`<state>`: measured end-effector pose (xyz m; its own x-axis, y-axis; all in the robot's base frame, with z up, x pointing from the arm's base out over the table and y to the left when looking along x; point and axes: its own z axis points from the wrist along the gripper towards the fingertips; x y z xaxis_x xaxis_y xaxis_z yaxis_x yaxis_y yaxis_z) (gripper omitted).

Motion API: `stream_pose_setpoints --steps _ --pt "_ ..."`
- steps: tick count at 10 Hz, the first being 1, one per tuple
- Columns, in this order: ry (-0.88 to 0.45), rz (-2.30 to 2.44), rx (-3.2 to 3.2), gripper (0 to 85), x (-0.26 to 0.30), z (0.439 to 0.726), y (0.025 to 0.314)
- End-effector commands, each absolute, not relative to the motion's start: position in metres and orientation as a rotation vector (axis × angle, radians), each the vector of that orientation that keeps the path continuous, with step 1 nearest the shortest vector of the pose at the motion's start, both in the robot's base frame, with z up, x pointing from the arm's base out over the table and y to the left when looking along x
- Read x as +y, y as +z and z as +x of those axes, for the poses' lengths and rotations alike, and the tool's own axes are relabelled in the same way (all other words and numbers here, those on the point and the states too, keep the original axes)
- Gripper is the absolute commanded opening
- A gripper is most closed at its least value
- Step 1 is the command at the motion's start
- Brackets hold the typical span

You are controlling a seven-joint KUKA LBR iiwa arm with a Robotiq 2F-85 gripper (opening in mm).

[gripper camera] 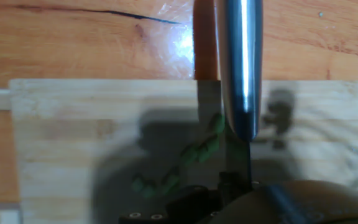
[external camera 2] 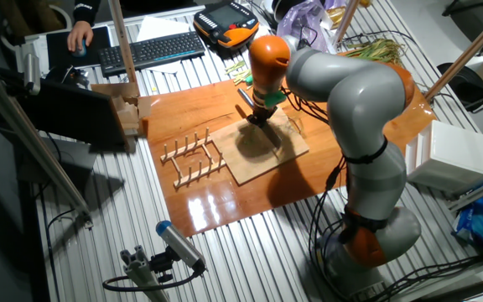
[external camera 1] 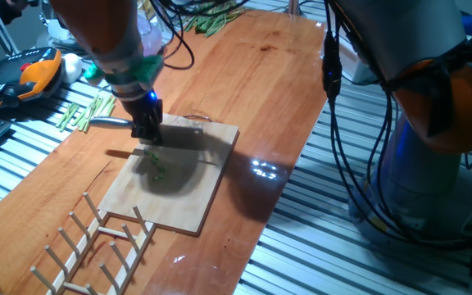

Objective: Chop the green garlic

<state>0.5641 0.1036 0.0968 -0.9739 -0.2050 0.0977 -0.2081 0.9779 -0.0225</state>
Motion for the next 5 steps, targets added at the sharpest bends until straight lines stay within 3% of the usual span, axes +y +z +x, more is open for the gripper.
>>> stream_pose_setpoints --steps 1,5 --pt "0.049 0.315 -3.03 0.0 0.106 0.564 0.097" --pt "0.028 0.248 -3.049 0.0 0.128 0.564 0.098"
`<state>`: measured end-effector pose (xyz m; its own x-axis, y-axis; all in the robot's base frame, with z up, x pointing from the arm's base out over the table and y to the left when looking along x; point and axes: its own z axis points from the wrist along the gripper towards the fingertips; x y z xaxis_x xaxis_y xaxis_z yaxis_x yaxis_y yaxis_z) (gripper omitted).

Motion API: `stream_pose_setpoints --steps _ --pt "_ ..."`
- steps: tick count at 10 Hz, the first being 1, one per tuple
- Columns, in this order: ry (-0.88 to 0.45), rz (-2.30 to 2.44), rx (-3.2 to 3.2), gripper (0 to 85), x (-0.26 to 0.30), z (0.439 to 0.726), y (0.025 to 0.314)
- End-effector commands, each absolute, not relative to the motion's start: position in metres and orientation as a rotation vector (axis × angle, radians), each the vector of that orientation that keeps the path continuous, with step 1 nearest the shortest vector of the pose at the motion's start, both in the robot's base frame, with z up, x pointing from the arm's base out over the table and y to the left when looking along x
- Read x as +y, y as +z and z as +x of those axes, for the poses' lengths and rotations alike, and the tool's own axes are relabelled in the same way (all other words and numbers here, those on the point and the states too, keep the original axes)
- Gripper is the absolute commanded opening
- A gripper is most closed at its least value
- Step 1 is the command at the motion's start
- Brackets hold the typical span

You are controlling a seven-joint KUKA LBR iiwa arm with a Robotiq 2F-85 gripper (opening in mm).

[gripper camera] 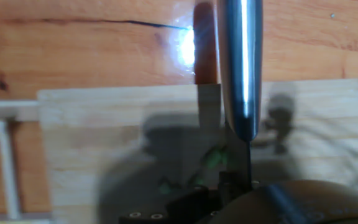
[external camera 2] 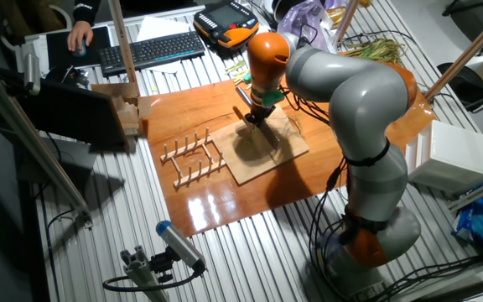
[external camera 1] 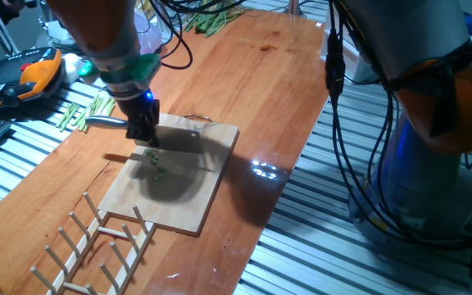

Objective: Chop the green garlic

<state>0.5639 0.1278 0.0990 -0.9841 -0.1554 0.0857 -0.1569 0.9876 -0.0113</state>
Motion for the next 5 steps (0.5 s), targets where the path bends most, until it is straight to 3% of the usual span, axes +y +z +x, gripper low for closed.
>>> stream_pose_setpoints --steps 1,5 --pt "0.017 0.2 -3.041 0.0 0.139 0.564 0.106" --pt "0.044 -0.046 -3.053 0.0 0.214 0.554 0.142"
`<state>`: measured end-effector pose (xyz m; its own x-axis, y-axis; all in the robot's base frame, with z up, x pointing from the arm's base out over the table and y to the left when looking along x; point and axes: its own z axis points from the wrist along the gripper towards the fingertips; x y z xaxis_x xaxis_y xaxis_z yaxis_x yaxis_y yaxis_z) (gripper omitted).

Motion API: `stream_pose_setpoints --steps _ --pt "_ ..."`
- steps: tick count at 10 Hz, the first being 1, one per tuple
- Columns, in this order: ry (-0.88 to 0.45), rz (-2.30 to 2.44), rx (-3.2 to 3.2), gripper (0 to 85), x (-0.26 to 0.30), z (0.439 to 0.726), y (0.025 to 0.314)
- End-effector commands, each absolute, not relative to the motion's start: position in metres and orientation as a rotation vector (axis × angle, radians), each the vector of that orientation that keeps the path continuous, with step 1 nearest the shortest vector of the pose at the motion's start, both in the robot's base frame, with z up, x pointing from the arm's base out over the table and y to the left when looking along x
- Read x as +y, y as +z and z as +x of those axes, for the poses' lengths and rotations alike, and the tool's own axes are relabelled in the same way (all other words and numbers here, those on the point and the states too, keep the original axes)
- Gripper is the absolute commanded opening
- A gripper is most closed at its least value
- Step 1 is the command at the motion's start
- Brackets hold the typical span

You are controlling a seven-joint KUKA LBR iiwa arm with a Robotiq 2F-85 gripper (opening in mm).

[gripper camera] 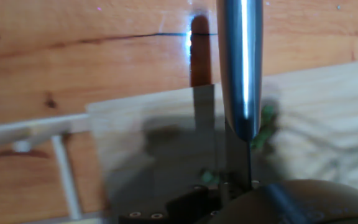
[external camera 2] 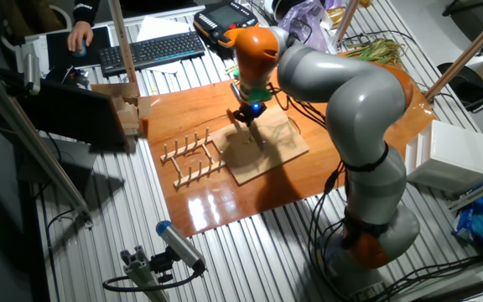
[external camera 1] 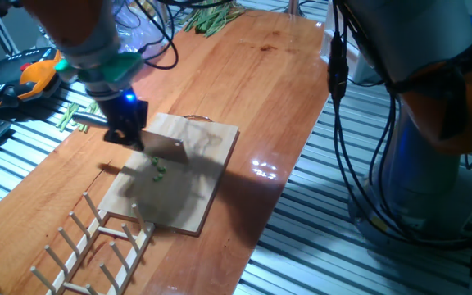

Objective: Chop the green garlic

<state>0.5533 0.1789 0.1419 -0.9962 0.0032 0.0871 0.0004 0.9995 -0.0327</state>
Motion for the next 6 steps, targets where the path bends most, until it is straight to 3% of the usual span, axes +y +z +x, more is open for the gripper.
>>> stream_pose_setpoints --steps 1,3,6 --pt "0.068 -0.096 -3.051 0.0 0.235 0.551 0.152" --pt "0.094 -0.178 -3.025 0.0 0.273 0.547 0.171" --pt "0.086 -0.254 -3.027 0.0 0.31 0.534 0.177"
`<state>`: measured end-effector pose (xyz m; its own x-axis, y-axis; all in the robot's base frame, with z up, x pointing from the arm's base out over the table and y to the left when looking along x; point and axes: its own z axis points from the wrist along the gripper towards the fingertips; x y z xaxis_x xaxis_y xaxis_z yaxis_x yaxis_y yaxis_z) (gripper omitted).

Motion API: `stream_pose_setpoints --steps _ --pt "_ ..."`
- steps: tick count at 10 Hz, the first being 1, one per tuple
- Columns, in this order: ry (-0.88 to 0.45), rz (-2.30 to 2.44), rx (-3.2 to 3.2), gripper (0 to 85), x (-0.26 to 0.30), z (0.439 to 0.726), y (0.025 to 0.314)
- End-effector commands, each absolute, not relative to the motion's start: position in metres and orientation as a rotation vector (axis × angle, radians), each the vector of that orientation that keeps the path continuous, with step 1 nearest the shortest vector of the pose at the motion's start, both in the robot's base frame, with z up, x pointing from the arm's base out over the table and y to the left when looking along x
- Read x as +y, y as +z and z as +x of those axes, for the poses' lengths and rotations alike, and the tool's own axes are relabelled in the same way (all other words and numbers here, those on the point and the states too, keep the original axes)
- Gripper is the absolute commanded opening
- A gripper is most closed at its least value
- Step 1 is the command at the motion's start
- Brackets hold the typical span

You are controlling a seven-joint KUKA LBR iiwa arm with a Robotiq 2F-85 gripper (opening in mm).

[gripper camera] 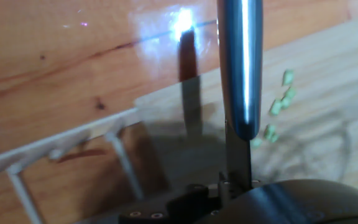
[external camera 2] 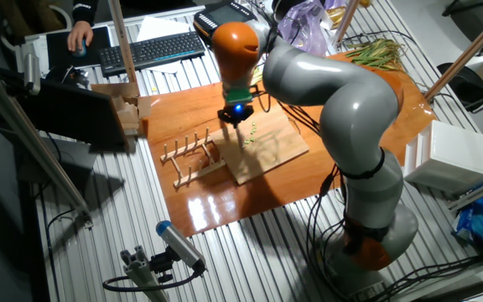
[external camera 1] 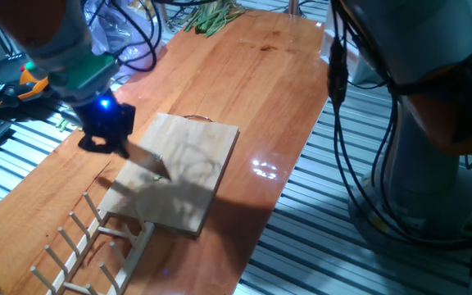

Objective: Chop the green garlic

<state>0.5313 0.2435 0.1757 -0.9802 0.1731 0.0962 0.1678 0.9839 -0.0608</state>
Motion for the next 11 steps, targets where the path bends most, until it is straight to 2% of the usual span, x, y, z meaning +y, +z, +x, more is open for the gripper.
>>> stream_pose_setpoints --steps 1,5,8,11 --pt "0.077 -0.268 -3.032 0.0 0.3159 0.5291 0.1747" --pt "0.095 -0.198 -3.049 0.0 0.3195 0.5245 0.1713" --pt "0.01 0.194 -3.017 0.0 0.3195 0.5245 0.1713" --pt "0.025 0.296 -3.041 0.0 0.3195 0.5245 0.1713"
